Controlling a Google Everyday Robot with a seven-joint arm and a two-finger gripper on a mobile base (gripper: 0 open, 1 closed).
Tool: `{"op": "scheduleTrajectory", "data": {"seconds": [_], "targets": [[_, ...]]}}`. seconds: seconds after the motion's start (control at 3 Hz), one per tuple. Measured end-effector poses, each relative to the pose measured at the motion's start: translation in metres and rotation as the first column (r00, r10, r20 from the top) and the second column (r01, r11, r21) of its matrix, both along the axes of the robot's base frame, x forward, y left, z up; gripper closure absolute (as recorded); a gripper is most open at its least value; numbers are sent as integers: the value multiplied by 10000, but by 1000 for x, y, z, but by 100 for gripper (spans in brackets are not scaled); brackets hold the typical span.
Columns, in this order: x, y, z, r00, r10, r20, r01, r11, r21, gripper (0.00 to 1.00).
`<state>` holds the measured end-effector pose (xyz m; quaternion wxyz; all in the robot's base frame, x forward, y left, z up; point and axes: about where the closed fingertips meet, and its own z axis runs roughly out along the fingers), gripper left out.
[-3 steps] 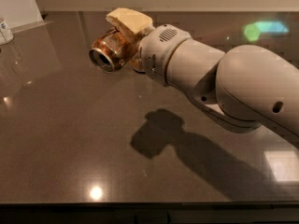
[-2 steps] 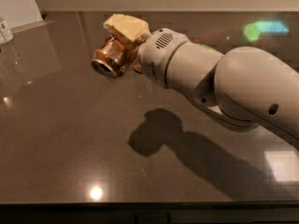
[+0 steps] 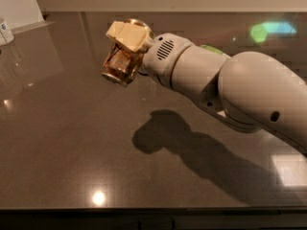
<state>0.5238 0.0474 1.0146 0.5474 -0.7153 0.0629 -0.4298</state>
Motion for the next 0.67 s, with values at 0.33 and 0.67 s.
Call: {"op": "scheduleTrajectory", "data": {"seconds": [0.33, 0.67], "targets": [[0, 0, 0, 10000, 1, 1, -1, 10000, -1, 100], [-1, 4, 4, 9976, 330, 615, -297, 9982, -529, 100]]}}
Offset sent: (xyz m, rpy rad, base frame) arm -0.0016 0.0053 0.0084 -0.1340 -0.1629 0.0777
